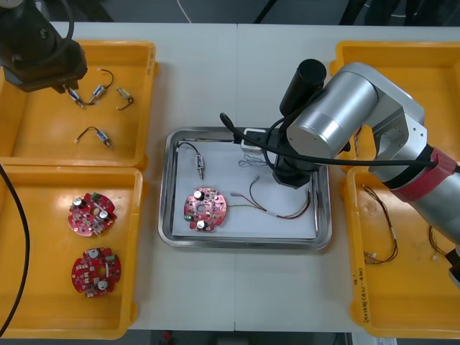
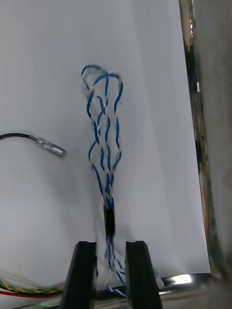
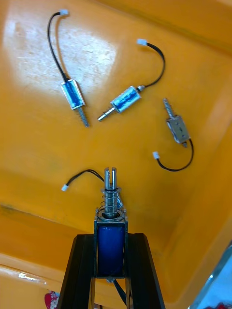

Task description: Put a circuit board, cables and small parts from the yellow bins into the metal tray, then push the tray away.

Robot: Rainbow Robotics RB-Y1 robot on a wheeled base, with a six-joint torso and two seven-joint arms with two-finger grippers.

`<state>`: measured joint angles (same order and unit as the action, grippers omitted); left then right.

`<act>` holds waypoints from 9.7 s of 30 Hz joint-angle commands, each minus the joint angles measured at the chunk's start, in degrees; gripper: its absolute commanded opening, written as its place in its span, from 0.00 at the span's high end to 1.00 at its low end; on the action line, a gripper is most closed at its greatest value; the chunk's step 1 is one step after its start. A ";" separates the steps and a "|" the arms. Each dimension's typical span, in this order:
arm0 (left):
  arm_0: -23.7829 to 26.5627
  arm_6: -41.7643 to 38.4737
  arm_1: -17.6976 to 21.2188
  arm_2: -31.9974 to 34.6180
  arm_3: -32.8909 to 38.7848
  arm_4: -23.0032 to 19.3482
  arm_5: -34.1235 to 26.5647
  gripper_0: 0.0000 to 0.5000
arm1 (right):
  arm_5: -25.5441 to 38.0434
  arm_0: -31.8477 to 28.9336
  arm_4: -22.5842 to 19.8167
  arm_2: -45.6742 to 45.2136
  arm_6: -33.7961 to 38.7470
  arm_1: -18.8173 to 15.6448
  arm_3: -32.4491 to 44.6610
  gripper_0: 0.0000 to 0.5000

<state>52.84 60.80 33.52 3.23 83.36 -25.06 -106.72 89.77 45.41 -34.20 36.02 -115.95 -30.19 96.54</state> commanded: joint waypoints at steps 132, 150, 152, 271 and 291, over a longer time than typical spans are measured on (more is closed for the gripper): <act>-4.41 -25.02 -12.95 -33.55 11.39 -5.79 8.99 0.00 | 20.23 -38.82 -18.54 -63.09 43.88 -15.95 35.12 0.00; -4.32 -23.71 -4.25 -14.75 23.69 -14.85 -3.28 0.00 | 20.23 -38.55 -24.51 -60.89 44.94 -19.29 38.64 0.00; -4.32 -23.27 -2.93 -13.43 24.30 -15.90 -3.28 0.00 | 20.23 -38.55 -26.10 -60.89 44.94 -19.64 38.64 0.00; -41.50 5.21 19.04 18.48 39.16 -30.31 -3.28 0.00 | 2.95 5.83 1.06 31.39 26.13 6.11 14.38 0.00; -41.50 5.21 19.04 18.48 39.16 -30.31 -3.28 0.00 | 2.69 5.83 2.12 32.09 25.78 3.65 14.20 0.00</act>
<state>12.29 61.96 49.85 19.98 120.74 -54.87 -109.63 92.92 49.44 -32.78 67.02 -88.47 -25.50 110.37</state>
